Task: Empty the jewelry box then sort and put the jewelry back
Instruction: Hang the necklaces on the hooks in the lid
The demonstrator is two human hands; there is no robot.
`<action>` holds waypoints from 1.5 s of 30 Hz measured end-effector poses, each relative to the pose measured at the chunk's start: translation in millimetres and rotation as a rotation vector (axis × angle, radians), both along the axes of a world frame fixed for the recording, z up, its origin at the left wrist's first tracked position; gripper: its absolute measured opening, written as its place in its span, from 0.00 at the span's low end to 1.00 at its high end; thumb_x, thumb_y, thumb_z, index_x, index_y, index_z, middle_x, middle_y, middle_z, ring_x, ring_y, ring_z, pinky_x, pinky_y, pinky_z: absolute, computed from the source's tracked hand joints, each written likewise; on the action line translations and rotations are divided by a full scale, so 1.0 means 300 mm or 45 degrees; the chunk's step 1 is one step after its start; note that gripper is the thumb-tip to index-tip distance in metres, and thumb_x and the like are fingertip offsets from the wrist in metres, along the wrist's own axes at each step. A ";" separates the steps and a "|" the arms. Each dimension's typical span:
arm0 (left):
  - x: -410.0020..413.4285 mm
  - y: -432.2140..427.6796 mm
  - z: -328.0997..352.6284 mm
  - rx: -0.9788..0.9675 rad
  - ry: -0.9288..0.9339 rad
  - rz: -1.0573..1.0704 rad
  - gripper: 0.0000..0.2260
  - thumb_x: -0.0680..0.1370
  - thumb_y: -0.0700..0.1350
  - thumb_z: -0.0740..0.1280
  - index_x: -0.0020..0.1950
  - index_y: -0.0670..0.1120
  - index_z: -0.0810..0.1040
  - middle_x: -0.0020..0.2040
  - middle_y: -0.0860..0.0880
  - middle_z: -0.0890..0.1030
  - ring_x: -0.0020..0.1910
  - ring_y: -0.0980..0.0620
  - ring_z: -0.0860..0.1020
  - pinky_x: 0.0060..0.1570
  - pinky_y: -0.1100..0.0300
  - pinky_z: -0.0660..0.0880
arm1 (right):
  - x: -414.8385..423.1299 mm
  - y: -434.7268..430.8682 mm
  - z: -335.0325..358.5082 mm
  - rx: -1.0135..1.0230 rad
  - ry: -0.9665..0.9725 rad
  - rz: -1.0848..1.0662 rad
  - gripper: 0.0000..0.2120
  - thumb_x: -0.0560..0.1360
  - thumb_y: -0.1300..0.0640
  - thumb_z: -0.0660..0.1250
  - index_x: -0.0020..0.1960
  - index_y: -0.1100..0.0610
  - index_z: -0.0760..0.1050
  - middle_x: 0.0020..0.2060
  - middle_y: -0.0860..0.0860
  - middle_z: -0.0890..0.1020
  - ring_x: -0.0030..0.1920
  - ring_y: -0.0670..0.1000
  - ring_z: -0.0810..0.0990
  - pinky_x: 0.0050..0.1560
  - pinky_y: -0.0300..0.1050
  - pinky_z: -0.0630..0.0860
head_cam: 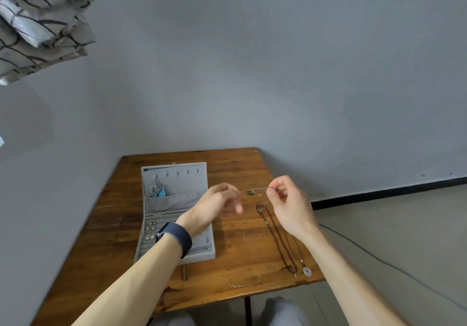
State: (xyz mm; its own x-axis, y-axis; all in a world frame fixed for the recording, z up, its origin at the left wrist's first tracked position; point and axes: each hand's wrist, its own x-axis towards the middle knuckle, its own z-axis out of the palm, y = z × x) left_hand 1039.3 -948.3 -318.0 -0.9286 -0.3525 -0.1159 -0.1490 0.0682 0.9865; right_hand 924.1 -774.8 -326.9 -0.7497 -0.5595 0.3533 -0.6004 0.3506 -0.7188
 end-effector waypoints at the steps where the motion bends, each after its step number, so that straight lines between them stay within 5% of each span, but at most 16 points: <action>1: 0.009 -0.002 -0.006 -0.017 -0.026 -0.011 0.08 0.81 0.48 0.65 0.53 0.45 0.76 0.36 0.47 0.81 0.43 0.49 0.81 0.62 0.45 0.76 | -0.009 -0.003 -0.004 -0.017 0.000 -0.031 0.01 0.81 0.54 0.64 0.50 0.49 0.72 0.45 0.41 0.79 0.46 0.39 0.77 0.42 0.31 0.70; 4: 0.055 -0.024 -0.027 -0.120 -0.204 -0.131 0.15 0.74 0.55 0.69 0.55 0.47 0.82 0.33 0.48 0.79 0.40 0.53 0.80 0.59 0.49 0.76 | -0.040 -0.009 -0.026 -0.065 -0.045 -0.153 0.01 0.82 0.55 0.64 0.51 0.51 0.72 0.44 0.43 0.79 0.45 0.43 0.76 0.40 0.33 0.69; 7: 0.120 -0.066 -0.037 -0.147 -0.297 -0.166 0.08 0.74 0.52 0.71 0.45 0.49 0.85 0.35 0.46 0.79 0.41 0.51 0.80 0.60 0.46 0.76 | -0.080 -0.017 -0.076 -0.069 -0.138 -0.273 0.02 0.82 0.56 0.62 0.52 0.53 0.73 0.46 0.46 0.78 0.47 0.49 0.77 0.42 0.39 0.70; 11: 0.205 -0.124 -0.021 0.225 -0.059 0.012 0.07 0.73 0.49 0.68 0.39 0.48 0.83 0.44 0.44 0.82 0.51 0.45 0.79 0.61 0.46 0.72 | -0.084 -0.034 -0.211 0.039 -0.332 -0.309 0.02 0.82 0.54 0.63 0.52 0.51 0.74 0.49 0.46 0.79 0.53 0.51 0.77 0.50 0.43 0.70; 15: 0.244 -0.166 -0.012 0.493 0.136 0.143 0.05 0.78 0.45 0.66 0.52 0.47 0.79 0.59 0.41 0.83 0.64 0.44 0.79 0.66 0.46 0.70 | -0.011 -0.081 -0.323 0.004 -0.522 -0.143 0.03 0.80 0.54 0.66 0.53 0.50 0.77 0.53 0.46 0.81 0.55 0.48 0.78 0.52 0.41 0.71; 18: 0.256 -0.185 0.001 0.651 0.255 0.195 0.08 0.79 0.39 0.63 0.56 0.47 0.76 0.50 0.45 0.83 0.62 0.42 0.81 0.64 0.47 0.72 | 0.051 -0.127 -0.346 -0.013 -0.584 -0.054 0.02 0.80 0.54 0.67 0.52 0.49 0.77 0.51 0.45 0.81 0.51 0.46 0.81 0.48 0.39 0.73; 20: 0.259 -0.196 0.011 0.649 0.275 0.214 0.10 0.82 0.36 0.61 0.57 0.48 0.78 0.45 0.48 0.81 0.51 0.45 0.83 0.56 0.53 0.76 | 0.080 -0.153 -0.348 -0.009 -0.595 -0.034 0.02 0.80 0.54 0.67 0.52 0.48 0.77 0.50 0.44 0.81 0.47 0.45 0.82 0.48 0.39 0.76; 22: 0.264 -0.212 0.025 0.466 0.180 0.253 0.11 0.83 0.38 0.62 0.57 0.49 0.81 0.43 0.48 0.80 0.38 0.52 0.79 0.44 0.58 0.74 | 0.091 -0.174 -0.348 -0.013 -0.585 -0.019 0.02 0.79 0.54 0.68 0.51 0.48 0.77 0.49 0.44 0.81 0.48 0.45 0.82 0.48 0.39 0.75; 25: 0.290 -0.264 0.074 -0.005 -0.101 0.207 0.08 0.82 0.39 0.66 0.57 0.46 0.82 0.43 0.48 0.82 0.32 0.55 0.73 0.33 0.62 0.67 | 0.084 -0.196 -0.339 -0.033 -0.574 -0.001 0.02 0.79 0.55 0.69 0.51 0.49 0.78 0.48 0.44 0.81 0.52 0.45 0.80 0.47 0.37 0.71; 29: 0.318 -0.340 0.182 -0.743 -0.580 0.062 0.05 0.79 0.42 0.70 0.49 0.46 0.86 0.33 0.57 0.82 0.30 0.58 0.72 0.31 0.65 0.68 | 0.090 -0.238 -0.319 -0.022 -0.577 0.099 0.03 0.78 0.54 0.70 0.51 0.49 0.79 0.49 0.39 0.80 0.52 0.40 0.76 0.50 0.37 0.69; 32: 0.316 -0.388 0.236 -0.988 -0.794 0.004 0.04 0.76 0.45 0.72 0.44 0.50 0.87 0.37 0.53 0.83 0.35 0.56 0.74 0.36 0.62 0.71 | 0.116 -0.294 -0.308 -0.013 -0.563 0.152 0.02 0.78 0.54 0.70 0.51 0.49 0.79 0.48 0.39 0.80 0.50 0.39 0.75 0.46 0.34 0.68; 34: 0.326 -0.407 0.269 -0.774 -0.693 0.078 0.04 0.75 0.45 0.73 0.47 0.49 0.87 0.44 0.50 0.85 0.40 0.56 0.78 0.40 0.61 0.72 | 0.128 -0.327 -0.306 -0.015 -0.574 0.136 0.02 0.78 0.54 0.70 0.51 0.50 0.79 0.47 0.40 0.79 0.50 0.42 0.76 0.46 0.37 0.69; 37: 0.348 -0.432 0.296 0.002 -0.233 0.213 0.08 0.71 0.47 0.70 0.46 0.46 0.86 0.44 0.46 0.85 0.48 0.51 0.82 0.52 0.54 0.73 | 0.132 -0.364 -0.309 -0.034 -0.600 0.161 0.03 0.78 0.53 0.71 0.51 0.49 0.80 0.47 0.39 0.81 0.51 0.42 0.78 0.50 0.39 0.71; 39: 0.357 -0.438 0.293 0.233 -0.047 0.205 0.07 0.71 0.42 0.69 0.44 0.44 0.86 0.43 0.45 0.84 0.52 0.47 0.83 0.58 0.52 0.76 | 0.129 -0.390 -0.308 -0.057 -0.591 0.196 0.02 0.77 0.52 0.71 0.50 0.48 0.80 0.48 0.39 0.82 0.51 0.39 0.78 0.49 0.36 0.71; 42: 0.357 -0.458 0.274 0.325 0.080 0.209 0.08 0.73 0.36 0.67 0.47 0.45 0.84 0.43 0.47 0.83 0.51 0.47 0.84 0.56 0.55 0.78 | 0.126 -0.439 -0.294 -0.079 -0.554 0.210 0.03 0.77 0.52 0.71 0.50 0.48 0.80 0.47 0.38 0.82 0.48 0.36 0.76 0.45 0.28 0.68; 45: 0.366 -0.491 0.274 0.038 -0.041 0.209 0.06 0.79 0.37 0.66 0.52 0.45 0.81 0.45 0.47 0.83 0.40 0.52 0.81 0.42 0.59 0.73 | 0.118 -0.486 -0.290 -0.057 -0.548 0.196 0.03 0.77 0.53 0.72 0.50 0.50 0.81 0.46 0.39 0.82 0.47 0.37 0.77 0.43 0.28 0.67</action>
